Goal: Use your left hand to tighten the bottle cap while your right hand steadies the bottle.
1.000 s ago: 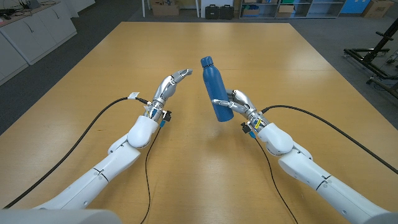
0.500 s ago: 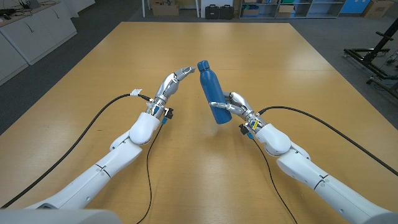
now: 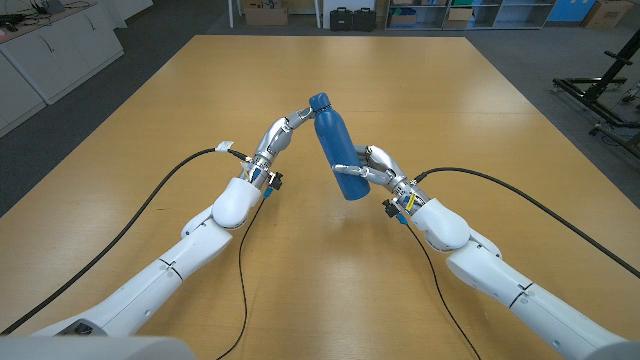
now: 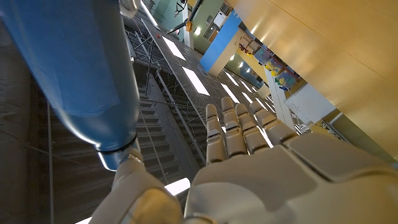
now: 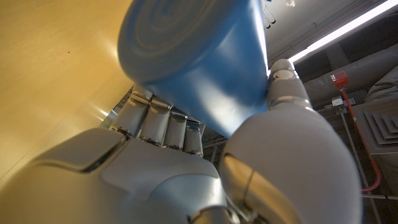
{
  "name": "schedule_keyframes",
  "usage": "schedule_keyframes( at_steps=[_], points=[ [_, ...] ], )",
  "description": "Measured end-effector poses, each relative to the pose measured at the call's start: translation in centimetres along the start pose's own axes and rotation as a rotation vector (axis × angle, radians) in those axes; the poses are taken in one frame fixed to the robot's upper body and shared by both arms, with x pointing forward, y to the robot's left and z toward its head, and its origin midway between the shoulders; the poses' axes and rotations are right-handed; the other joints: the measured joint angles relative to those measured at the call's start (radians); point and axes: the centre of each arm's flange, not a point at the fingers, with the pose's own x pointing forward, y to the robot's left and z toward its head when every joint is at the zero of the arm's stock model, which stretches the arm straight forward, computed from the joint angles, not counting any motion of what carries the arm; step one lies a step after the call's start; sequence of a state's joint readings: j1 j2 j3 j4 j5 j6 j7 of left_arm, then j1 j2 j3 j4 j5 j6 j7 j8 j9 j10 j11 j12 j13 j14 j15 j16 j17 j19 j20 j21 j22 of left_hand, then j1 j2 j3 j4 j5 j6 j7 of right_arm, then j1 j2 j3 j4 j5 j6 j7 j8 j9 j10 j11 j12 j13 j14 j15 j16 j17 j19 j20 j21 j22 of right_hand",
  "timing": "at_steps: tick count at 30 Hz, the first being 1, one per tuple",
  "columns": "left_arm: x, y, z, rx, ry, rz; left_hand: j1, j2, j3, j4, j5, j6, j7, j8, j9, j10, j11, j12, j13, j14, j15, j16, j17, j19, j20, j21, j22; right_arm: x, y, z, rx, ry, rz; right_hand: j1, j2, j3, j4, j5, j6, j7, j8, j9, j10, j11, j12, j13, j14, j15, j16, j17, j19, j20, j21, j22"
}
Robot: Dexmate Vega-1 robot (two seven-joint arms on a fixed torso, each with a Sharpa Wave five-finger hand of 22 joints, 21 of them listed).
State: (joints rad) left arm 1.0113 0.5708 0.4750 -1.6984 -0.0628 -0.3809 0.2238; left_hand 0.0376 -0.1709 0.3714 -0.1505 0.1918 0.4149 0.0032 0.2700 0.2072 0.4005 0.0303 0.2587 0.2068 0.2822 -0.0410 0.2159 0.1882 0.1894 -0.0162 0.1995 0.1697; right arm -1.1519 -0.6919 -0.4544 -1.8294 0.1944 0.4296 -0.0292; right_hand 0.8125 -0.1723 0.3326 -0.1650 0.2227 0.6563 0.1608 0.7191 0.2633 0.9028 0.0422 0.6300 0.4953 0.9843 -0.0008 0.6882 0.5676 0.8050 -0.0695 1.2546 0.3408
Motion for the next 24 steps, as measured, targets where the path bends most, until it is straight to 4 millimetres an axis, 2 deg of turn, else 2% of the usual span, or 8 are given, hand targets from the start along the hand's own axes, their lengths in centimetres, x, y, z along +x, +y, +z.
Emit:
schedule_keyframes(
  at_steps=[7,14,24],
  points=[
    [0.0,0.0,-0.3,-0.006,0.011,-0.002,0.0,0.0,0.0,0.0,0.0,0.0,0.0,0.0,0.0,0.0,0.0,0.0,0.0,0.0,0.0,0.0,0.0,0.0,0.006,0.0,0.0,-0.8,0.2,1.7,-0.013,-0.048,0.006,0.0,0.0,0.0,0.0,0.0,0.0,0.0,0.0,0.0,0.004,-0.003,-0.002,0.003,0.001,-0.001,-0.001,-0.003,0.0,0.0,0.0,-0.002],
    [-0.3,-0.1,-0.6,-0.012,0.019,-0.003,0.0,0.0,0.0,0.0,0.0,0.0,0.0,-0.004,0.0,0.0,0.0,-0.004,0.0,0.0,0.0,-0.007,0.0,0.003,0.009,0.0,0.0,-1.3,0.0,1.8,-0.007,-0.047,-0.016,0.0,0.0,0.0,0.0,0.0,0.0,0.0,0.0,0.0,0.004,-0.003,-0.003,0.003,0.001,-0.001,-0.003,0.0,-0.001,0.0,0.0,-0.002],
    [-1.5,0.0,-0.4,-0.02,0.011,0.017,0.0,0.0,-0.004,0.004,0.005,0.0,0.0,-0.004,0.0,0.005,-0.005,-0.004,0.0,0.0,0.0,-0.007,0.0,0.003,0.009,0.0,0.0,-1.4,-0.9,-0.5,0.016,0.018,-0.073,0.0,0.0,0.0,0.0,0.0,0.0,0.0,0.0,0.0,0.005,-0.002,-0.01,0.003,0.001,-0.001,-0.004,0.005,-0.001,-0.001,0.008,-0.008]
  ],
)
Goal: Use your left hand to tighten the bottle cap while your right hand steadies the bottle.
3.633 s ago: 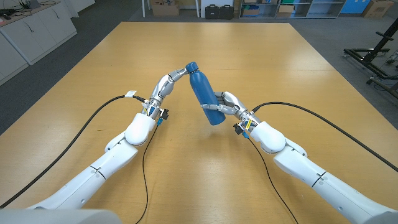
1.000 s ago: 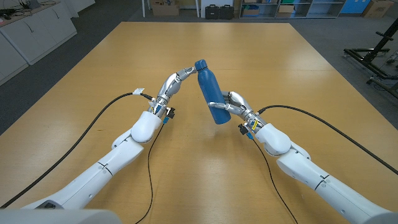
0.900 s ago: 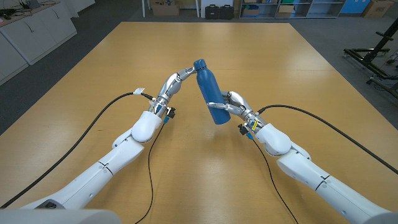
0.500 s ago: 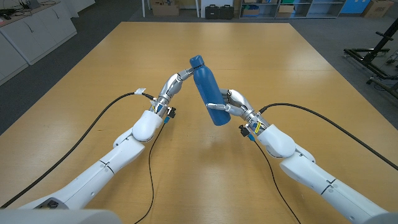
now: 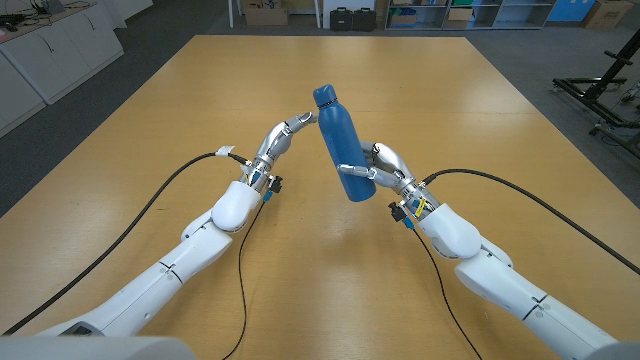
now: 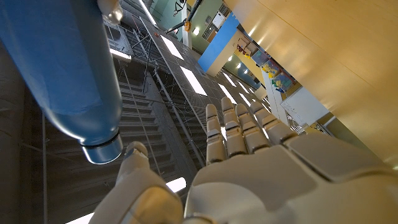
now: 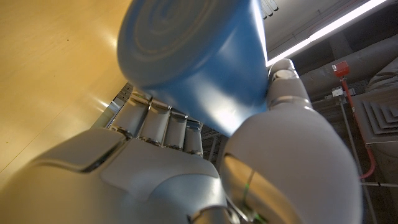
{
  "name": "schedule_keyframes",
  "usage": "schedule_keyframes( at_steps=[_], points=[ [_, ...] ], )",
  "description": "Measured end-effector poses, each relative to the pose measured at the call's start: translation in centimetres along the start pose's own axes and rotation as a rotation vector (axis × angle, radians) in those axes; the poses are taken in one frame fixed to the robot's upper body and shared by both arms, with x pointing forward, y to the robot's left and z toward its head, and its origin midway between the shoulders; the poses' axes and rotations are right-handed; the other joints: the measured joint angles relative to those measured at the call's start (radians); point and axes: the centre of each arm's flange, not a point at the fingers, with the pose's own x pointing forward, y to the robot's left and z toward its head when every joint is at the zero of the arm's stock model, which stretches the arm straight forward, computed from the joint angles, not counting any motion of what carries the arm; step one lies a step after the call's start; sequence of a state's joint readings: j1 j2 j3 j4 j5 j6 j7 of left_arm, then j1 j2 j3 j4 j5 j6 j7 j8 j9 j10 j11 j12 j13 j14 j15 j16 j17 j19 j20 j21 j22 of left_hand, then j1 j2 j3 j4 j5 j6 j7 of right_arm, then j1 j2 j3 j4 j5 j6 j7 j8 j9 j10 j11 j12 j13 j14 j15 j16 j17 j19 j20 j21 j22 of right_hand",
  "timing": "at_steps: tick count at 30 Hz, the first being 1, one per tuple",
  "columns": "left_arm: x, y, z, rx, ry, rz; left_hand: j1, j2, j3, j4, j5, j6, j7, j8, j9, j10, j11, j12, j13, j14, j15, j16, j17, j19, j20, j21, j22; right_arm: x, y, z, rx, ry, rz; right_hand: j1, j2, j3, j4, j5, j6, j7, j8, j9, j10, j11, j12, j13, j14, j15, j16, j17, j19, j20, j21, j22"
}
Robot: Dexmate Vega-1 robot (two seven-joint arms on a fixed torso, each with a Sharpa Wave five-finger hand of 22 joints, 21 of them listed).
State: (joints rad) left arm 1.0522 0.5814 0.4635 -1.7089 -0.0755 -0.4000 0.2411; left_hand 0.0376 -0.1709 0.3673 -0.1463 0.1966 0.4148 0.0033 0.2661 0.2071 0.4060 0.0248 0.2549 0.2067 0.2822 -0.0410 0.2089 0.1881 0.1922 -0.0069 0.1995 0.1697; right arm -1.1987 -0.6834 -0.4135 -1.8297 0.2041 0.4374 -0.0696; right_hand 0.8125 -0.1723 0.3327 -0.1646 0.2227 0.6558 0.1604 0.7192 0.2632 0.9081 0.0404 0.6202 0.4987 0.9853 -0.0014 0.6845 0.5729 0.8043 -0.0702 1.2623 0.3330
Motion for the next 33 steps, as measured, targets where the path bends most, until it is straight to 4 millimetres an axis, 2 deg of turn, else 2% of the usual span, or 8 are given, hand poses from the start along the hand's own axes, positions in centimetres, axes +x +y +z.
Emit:
schedule_keyframes(
  at_steps=[10,17,26,33],
  points=[
    [-0.8,0.2,0.4,0.01,-0.009,0.013,0.0,0.0,-0.004,-0.004,0.0,0.0,0.0,0.0,0.0,0.0,0.0,-0.004,0.0,0.0,0.0,0.0,0.0,0.0,0.0,0.0,0.005,0.3,-0.3,-2.1,0.002,0.064,-0.019,0.0,0.0,-0.001,0.001,0.0,0.0,0.0,-0.001,0.0,0.0,0.0,-0.002,0.005,0.0,0.0,-0.006,0.005,-0.003,-0.003,0.008,-0.003],
    [-0.8,0.1,0.7,0.027,-0.013,0.016,0.0,0.0,-0.009,0.0,0.0,0.0,0.0,-0.004,0.0,0.0,0.0,-0.003,0.0,0.0,0.0,0.0,0.0,0.0,0.0,0.0,0.005,0.4,-0.3,-2.9,0.002,0.089,-0.016,0.0,0.0,-0.004,0.004,0.0,0.0,0.0,-0.004,0.004,0.0,0.0,-0.004,0.009,0.0,0.0,-0.007,0.01,-0.007,-0.007,0.013,-0.004],
    [0.0,-0.4,0.6,0.029,-0.008,0.006,0.0,0.0,-0.008,0.0,0.0,0.0,0.0,-0.004,0.0,0.0,0.0,-0.003,0.0,0.0,0.0,0.0,0.0,0.005,0.005,0.0,0.005,0.3,-0.1,-3.0,-0.006,0.099,0.001,0.0,0.0,-0.004,0.004,0.0,0.0,0.0,-0.002,0.004,0.0,0.0,-0.007,0.009,0.0,0.0,-0.008,0.013,-0.009,-0.009,0.016,-0.009],
    [0.5,-0.8,0.4,0.034,0.002,-0.012,0.0,0.0,-0.016,-0.001,0.0,0.0,0.0,-0.004,0.0,0.0,0.0,-0.003,0.0,0.0,0.0,0.0,0.0,0.005,0.005,0.0,0.005,0.1,0.5,-1.8,-0.015,0.081,0.03,0.0,0.0,-0.004,0.004,0.0,0.0,0.0,-0.001,0.004,0.001,0.001,-0.011,0.01,0.0,0.0,-0.009,0.016,-0.009,-0.009,0.022,-0.011]
  ],
)
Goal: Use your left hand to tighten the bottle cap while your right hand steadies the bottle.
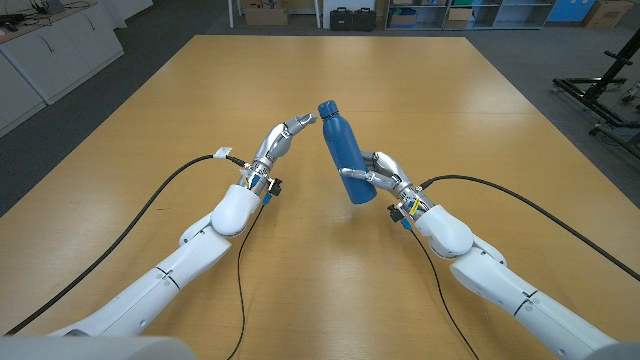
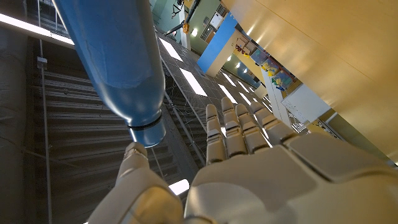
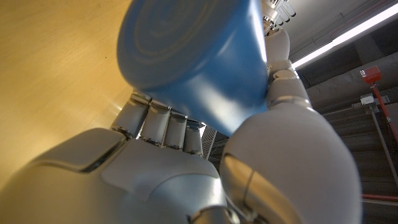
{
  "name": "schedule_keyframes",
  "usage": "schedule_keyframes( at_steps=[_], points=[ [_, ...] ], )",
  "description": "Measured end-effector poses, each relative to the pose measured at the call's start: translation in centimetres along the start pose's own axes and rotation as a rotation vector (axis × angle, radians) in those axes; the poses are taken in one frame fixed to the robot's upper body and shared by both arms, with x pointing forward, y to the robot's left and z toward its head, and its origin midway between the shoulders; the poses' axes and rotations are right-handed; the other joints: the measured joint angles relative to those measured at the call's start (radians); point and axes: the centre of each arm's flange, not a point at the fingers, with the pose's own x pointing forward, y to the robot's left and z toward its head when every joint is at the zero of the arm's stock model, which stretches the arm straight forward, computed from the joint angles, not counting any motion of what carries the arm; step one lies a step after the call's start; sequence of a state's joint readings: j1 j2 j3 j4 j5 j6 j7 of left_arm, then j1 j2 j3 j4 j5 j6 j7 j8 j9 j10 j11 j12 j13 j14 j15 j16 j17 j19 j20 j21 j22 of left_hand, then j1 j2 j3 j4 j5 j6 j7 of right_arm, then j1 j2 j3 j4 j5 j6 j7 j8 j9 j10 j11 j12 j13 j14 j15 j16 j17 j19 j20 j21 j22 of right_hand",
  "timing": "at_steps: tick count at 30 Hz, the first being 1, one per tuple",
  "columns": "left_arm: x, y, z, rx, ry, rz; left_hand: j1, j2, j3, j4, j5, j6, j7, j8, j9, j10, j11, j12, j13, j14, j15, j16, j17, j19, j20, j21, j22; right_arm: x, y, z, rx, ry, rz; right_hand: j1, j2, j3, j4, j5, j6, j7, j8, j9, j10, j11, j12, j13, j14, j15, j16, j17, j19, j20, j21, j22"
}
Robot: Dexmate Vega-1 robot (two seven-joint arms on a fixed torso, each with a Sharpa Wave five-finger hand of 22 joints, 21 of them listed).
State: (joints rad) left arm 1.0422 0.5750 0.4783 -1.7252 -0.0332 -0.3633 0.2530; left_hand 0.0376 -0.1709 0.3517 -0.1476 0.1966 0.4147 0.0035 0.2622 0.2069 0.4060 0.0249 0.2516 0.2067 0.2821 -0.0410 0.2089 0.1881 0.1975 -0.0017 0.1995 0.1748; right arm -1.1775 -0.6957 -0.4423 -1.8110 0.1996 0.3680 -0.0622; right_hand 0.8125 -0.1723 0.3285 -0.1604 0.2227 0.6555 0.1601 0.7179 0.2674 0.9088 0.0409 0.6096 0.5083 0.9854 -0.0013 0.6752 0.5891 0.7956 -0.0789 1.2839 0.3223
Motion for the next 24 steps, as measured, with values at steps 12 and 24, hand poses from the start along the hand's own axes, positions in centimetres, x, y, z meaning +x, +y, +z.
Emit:
schedule_keyframes(
  at_steps=[12,24],
  points=[
    [0.5,-0.6,-0.1,0.0,0.011,-0.021,-0.005,-0.005,-0.004,0.004,0.004,0.0,0.0,0.0,0.0,0.0,0.0,0.0,0.0,0.011,0.0,0.0,0.0,-0.005,0.005,0.0,0.0,-0.9,1.0,2.8,-0.004,-0.086,0.062,0.0,0.0,-0.001,0.001,0.0,-0.002,-0.002,0.0,0.002,0.007,-0.004,-0.005,0.006,0.009,-0.006,-0.005,0.008,-0.002,-0.002,0.018,-0.002],
    [0.5,-0.7,-0.4,-0.011,0.024,-0.02,-0.001,-0.001,-0.004,0.004,0.004,0.0,0.0,0.0,0.0,0.0,0.0,-0.004,0.0,0.011,0.0,0.0,0.0,0.0,0.011,-0.004,0.0,-1.7,0.9,4.4,-0.007,-0.132,0.066,0.0,0.0,-0.001,0.001,0.0,-0.002,-0.002,0.0,0.005,0.008,-0.002,-0.007,0.008,0.009,-0.005,-0.005,0.008,-0.002,-0.002,0.018,-0.007]
  ],
)
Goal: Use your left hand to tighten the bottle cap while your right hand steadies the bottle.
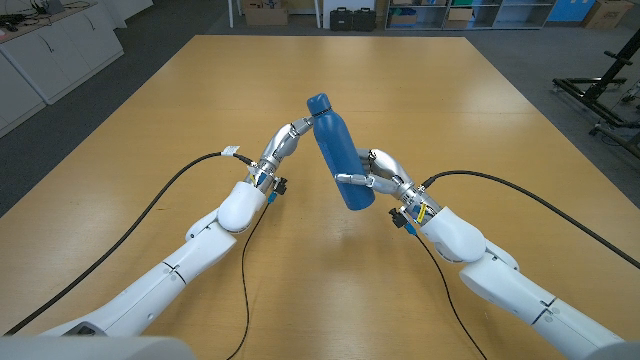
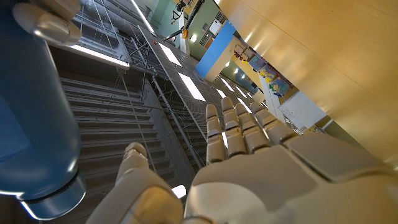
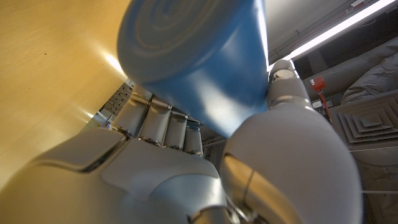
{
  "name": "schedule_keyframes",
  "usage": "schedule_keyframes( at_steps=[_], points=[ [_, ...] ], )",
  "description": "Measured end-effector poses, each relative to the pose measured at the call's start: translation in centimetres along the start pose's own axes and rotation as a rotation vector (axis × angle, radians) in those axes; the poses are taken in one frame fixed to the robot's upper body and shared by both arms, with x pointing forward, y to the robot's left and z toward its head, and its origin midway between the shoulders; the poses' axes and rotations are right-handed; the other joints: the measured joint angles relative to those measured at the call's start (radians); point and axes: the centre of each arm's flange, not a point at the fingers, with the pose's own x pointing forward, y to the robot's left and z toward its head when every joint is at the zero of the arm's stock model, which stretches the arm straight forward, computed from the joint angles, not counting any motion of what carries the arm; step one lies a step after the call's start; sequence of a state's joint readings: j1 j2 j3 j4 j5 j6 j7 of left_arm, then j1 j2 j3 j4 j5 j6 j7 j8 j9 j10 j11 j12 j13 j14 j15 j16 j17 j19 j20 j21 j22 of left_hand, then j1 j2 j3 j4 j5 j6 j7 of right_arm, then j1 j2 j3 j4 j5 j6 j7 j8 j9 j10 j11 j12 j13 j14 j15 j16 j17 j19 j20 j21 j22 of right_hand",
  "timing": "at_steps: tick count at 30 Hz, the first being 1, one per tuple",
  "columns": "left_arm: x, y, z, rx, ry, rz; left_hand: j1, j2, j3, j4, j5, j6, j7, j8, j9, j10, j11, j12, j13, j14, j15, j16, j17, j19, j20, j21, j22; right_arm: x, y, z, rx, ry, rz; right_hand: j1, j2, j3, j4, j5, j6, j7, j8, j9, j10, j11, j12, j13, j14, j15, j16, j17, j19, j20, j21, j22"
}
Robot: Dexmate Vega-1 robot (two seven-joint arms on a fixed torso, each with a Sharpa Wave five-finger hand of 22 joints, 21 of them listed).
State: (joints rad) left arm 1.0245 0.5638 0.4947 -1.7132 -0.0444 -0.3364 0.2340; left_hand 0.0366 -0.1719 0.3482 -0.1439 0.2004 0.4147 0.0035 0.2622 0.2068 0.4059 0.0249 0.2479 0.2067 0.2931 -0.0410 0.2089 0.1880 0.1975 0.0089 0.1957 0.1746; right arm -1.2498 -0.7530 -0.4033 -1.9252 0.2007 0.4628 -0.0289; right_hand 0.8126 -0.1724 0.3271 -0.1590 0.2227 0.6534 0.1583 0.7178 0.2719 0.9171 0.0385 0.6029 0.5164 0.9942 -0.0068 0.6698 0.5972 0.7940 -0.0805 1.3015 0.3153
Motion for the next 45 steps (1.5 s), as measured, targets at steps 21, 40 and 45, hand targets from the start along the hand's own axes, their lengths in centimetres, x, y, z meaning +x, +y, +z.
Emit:
schedule_keyframes(
  at_steps=[21,40,45],
  points=[
    [-2.2,0.2,0.7,-0.007,-0.01,0.056,-0.001,0.009,0.0,0.0,0.0,0.0,0.0,0.0,0.0,0.0,0.0,0.0,0.0,0.0,0.0,0.0,0.0,0.0,0.0,0.0,0.0,-0.2,-1.7,-2.6,0.002,0.08,-0.087,0.0,0.0,-0.001,0.001,0.0,0.0,0.0,-0.006,-0.003,0.0,0.0,-0.006,0.0,0.0,0.0,-0.003,0.008,-0.002,-0.002,0.011,-0.01],
    [-2.0,0.4,1.4,0.001,-0.03,0.067,-0.001,0.009,0.0,0.0,0.0,0.003,0.003,0.0,0.0,0.013,-0.002,0.0,0.0,0.004,0.004,0.0,0.0,0.002,0.002,0.0,0.0,-0.1,-2.1,-4.5,-0.004,0.141,-0.115,0.005,-0.005,-0.003,0.003,0.0,0.0,0.0,-0.003,-0.003,0.003,-0.001,-0.008,0.001,0.001,0.0,-0.004,0.012,-0.004,-0.004,0.019,-0.015],
    [-1.5,0.1,1.4,0.0,-0.034,0.051,-0.001,0.009,0.0,0.0,0.0,0.005,0.002,0.0,0.0,0.013,-0.002,0.0,0.0,0.004,0.004,0.0,0.0,0.005,0.005,0.0,0.0,-0.1,-1.9,-4.6,-0.005,0.147,-0.11,0.005,-0.005,-0.003,0.003,0.0,0.0,0.0,-0.004,-0.003,0.004,0.0,-0.012,0.004,0.002,0.001,-0.004,0.017,-0.004,-0.004,0.019,-0.015]
  ],
)
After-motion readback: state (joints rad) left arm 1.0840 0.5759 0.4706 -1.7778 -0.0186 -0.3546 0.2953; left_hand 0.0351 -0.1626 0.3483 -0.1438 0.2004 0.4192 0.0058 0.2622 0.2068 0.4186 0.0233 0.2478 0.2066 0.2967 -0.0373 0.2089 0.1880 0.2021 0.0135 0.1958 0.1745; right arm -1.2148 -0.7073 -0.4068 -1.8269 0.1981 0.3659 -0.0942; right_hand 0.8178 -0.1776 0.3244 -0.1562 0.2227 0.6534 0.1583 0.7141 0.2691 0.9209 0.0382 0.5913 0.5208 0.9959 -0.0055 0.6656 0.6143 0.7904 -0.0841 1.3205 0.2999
